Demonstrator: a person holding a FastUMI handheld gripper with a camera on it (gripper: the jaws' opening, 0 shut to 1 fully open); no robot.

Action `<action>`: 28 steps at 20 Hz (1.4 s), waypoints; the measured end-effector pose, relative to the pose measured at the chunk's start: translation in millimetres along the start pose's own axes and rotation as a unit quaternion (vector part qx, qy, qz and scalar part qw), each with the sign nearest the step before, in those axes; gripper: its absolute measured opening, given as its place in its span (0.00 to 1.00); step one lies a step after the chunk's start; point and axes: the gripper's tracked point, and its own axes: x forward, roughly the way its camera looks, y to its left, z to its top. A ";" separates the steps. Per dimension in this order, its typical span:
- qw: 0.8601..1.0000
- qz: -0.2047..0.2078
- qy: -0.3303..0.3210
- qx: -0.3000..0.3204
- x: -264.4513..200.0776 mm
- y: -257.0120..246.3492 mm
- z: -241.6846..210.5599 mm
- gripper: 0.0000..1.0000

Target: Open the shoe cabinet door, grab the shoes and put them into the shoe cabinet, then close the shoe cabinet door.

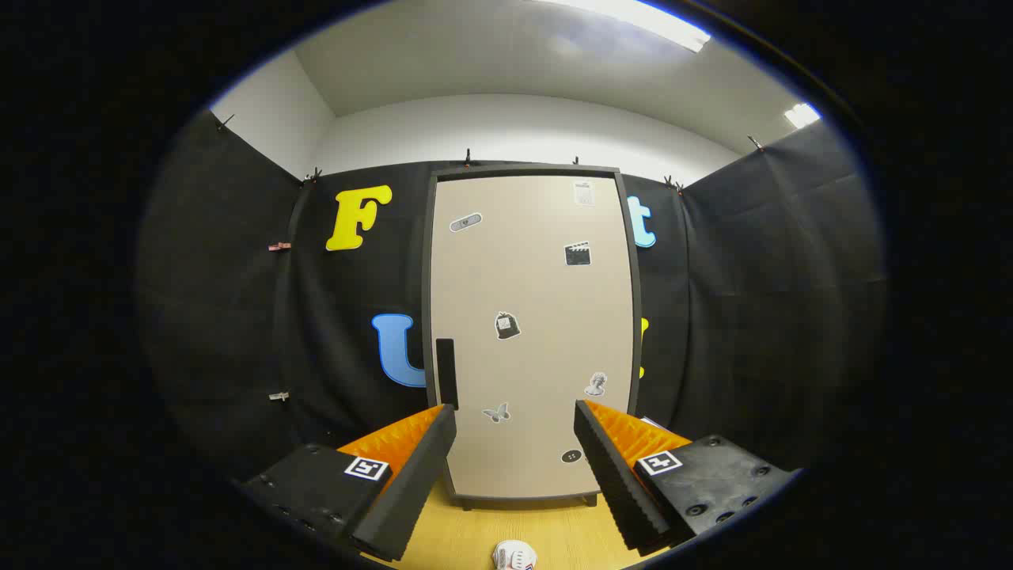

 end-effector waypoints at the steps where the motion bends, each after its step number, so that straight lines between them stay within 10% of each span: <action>1: 1.000 -0.001 0.000 0.001 -0.1 -0.1 0.3 0.98; 28: 1.000 0.019 0.015 -0.008 -2.3 5.1 1.1 0.98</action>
